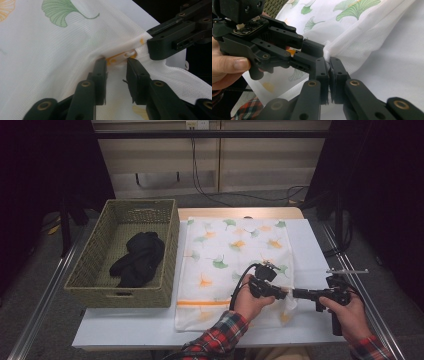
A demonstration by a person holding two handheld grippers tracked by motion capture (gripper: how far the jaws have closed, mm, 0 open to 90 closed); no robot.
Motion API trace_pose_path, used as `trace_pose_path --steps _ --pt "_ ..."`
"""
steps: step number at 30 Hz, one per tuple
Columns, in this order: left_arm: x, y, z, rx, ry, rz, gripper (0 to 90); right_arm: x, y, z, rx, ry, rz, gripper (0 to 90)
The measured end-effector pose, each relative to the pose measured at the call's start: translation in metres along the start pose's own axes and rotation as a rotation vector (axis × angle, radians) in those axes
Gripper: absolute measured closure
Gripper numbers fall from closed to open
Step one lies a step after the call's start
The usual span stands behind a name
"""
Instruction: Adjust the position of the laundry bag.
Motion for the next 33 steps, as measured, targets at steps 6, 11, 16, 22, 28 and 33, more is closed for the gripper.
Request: trace_pose_path --steps 6,11,16,22,28,33 --pt "-0.0003 -0.0004 -0.0038 -0.022 0.026 0.005 80.1 0.0005 -0.0002 -0.0008 0.001 0.003 -0.006 86.5" --pt "0.0004 -0.0009 -0.0044 -0.025 0.028 0.0 80.6 0.0001 -0.0007 -0.0011 0.0 0.002 -0.004 86.5" --pt "-0.0004 -0.0015 0.001 -0.004 0.003 -0.009 79.1 0.0005 -0.0008 -0.0003 0.003 0.003 -0.006 86.5" --pt "-0.0011 -0.0015 0.0009 -0.007 0.017 -0.003 75.2 -0.0005 -0.0003 -0.0008 0.005 0.005 0.0 86.5" --pt "0.0002 -0.0005 0.0 -0.004 0.021 -0.001 71.6 -0.0002 -0.0007 -0.0005 0.005 0.003 -0.002 86.5" --pt "0.0012 0.001 -0.0022 -0.033 0.024 -0.012 75.7 -0.001 -0.0002 -0.0011 0.004 0.005 0.002 86.5"
Point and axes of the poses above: each handheld gripper's, and its own axes: y roughly forward along the jaws, x roughly out of its top, z roughly to its left, the point moved 10 cm from there along y, roughly forward along the jaws, and after that the axes turned 2 degrees about -y, right-handed, at the moved point
